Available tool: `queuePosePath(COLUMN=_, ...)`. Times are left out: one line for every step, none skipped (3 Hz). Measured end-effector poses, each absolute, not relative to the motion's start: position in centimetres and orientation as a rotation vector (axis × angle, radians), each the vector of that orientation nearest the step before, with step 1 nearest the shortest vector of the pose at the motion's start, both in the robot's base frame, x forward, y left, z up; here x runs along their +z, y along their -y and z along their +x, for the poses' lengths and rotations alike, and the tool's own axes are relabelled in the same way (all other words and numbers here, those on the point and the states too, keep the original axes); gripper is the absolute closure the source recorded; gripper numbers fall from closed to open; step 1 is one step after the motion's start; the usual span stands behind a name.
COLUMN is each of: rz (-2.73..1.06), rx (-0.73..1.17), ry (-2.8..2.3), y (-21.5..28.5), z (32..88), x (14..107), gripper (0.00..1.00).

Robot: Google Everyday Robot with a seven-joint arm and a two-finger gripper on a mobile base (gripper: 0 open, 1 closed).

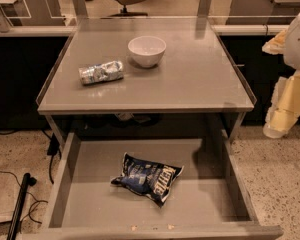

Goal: Pick blue chip bag from top drawer and place on counter

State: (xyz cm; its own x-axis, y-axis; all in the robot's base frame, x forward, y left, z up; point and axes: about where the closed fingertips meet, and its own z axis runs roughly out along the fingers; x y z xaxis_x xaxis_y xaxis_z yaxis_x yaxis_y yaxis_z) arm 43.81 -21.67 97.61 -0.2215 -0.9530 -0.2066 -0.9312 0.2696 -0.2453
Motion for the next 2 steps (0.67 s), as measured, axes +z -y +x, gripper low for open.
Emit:
queuePosePath(rz=-1.725, rx=-0.098, ry=-2.232, y=21.7, z=43.8, x=97.6, gripper=0.00)
queuePosePath(rz=-1.729, rx=-0.074, ry=-2.217, y=21.1, z=43.5, x=96.3, gripper=0.00)
